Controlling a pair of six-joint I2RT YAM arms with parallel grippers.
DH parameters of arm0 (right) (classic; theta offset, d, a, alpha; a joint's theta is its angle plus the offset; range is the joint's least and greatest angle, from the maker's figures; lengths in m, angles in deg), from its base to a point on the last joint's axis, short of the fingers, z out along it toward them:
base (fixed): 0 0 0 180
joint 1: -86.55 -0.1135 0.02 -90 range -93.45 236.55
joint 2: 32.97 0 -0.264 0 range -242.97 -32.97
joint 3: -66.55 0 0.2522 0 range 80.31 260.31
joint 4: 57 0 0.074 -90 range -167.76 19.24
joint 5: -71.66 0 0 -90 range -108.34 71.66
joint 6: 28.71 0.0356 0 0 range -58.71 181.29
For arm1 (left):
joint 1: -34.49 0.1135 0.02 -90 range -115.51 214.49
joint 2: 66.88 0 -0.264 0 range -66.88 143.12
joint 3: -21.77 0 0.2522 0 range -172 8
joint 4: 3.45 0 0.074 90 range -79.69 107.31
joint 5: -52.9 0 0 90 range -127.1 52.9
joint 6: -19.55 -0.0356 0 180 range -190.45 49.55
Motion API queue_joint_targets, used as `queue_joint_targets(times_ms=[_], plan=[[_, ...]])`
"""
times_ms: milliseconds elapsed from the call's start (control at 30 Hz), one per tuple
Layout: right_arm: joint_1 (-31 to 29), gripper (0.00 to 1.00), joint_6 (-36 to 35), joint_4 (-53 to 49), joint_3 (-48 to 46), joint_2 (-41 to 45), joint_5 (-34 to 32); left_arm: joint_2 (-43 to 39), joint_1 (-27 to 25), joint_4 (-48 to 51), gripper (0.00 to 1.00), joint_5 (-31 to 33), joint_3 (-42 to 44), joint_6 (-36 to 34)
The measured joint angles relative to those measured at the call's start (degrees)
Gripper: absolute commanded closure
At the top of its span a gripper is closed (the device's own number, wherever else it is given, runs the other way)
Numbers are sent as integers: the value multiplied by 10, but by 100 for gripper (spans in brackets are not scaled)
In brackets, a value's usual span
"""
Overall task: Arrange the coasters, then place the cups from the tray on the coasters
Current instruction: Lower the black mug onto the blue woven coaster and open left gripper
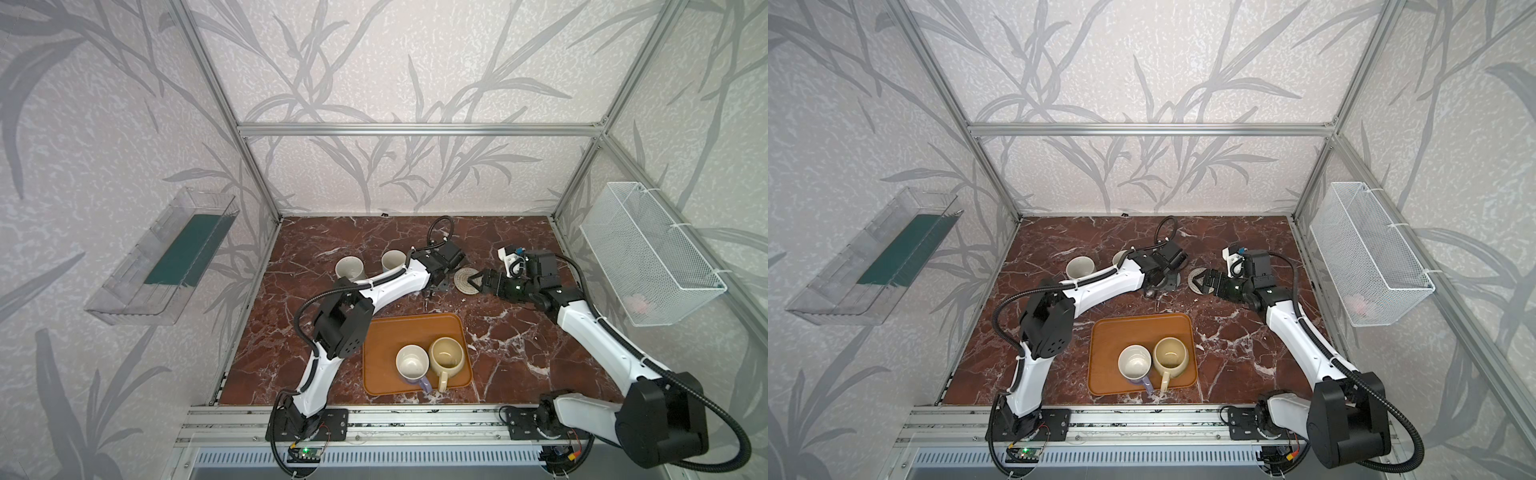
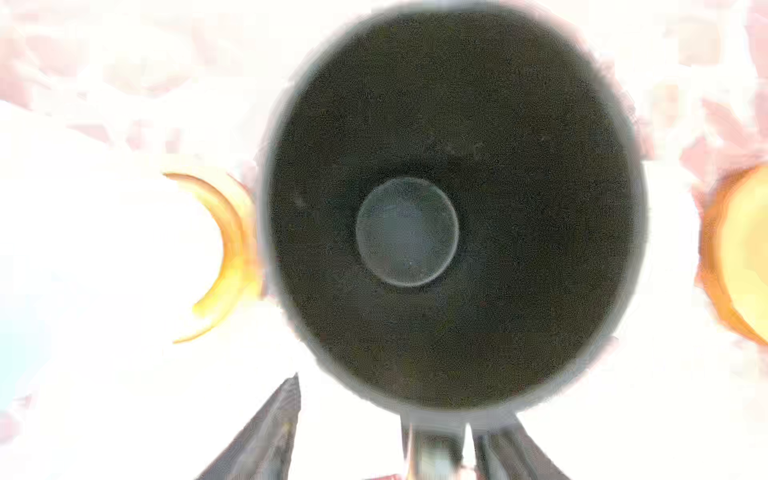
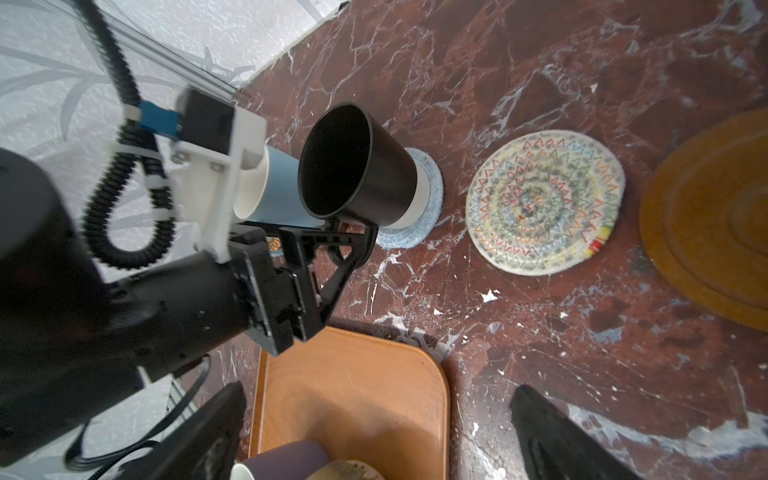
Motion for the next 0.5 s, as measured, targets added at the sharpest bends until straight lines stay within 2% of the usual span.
queue_joint_targets(times_ms=[200,300,500], plan=[[-84,1,-42,-84,28,51,-58,-127,0,-67,2,-26,93,-1],[-131,1,-55,-116,29,88,-90,-194,2,-102,1,-38,152,-2],[-238,1,-64,-163,29,139,-160,-295,16,-123,1,-75,214,-13]])
